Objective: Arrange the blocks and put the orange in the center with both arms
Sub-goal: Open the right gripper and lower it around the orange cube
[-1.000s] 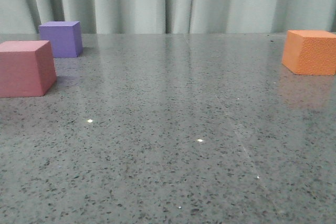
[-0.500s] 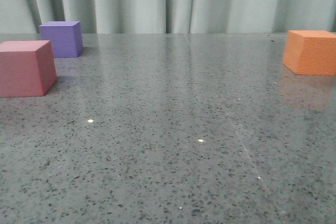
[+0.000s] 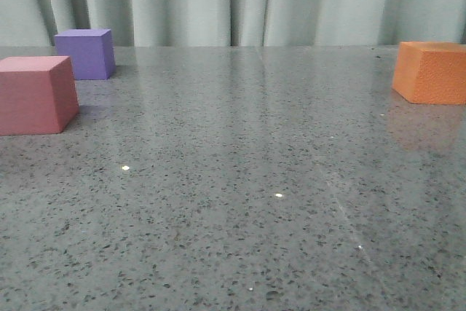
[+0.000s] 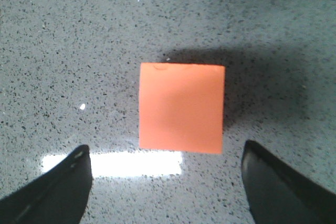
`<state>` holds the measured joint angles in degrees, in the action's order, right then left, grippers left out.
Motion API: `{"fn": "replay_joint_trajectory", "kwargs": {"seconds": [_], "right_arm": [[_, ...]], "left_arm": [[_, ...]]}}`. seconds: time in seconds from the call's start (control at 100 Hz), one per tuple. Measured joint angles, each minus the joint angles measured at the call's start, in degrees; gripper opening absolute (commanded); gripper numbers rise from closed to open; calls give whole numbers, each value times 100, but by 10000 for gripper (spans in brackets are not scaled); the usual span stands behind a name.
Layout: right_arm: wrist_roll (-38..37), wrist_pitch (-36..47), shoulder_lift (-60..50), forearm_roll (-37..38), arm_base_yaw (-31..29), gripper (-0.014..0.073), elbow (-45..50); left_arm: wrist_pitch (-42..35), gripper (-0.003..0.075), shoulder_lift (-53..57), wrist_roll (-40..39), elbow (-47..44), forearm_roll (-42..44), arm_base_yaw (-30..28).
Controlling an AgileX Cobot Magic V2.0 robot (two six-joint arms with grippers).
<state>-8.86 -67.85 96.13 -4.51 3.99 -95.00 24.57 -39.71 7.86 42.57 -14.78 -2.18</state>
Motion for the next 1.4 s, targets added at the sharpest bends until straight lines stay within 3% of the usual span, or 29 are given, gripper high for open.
{"fn": "replay_joint_trajectory", "kwargs": {"seconds": [1.11, 1.21, 1.4], "right_arm": [[-225, 206, 1237, 156, 0, 575, -60], [-234, 219, 1258, 156, 0, 486, -60], [-234, 240, 1292, 156, 0, 182, -60]], "left_arm": [[-86, 693, 0, 0, 0, 0, 0], [-86, 693, 0, 0, 0, 0, 0], [-86, 693, 0, 0, 0, 0, 0]]}}
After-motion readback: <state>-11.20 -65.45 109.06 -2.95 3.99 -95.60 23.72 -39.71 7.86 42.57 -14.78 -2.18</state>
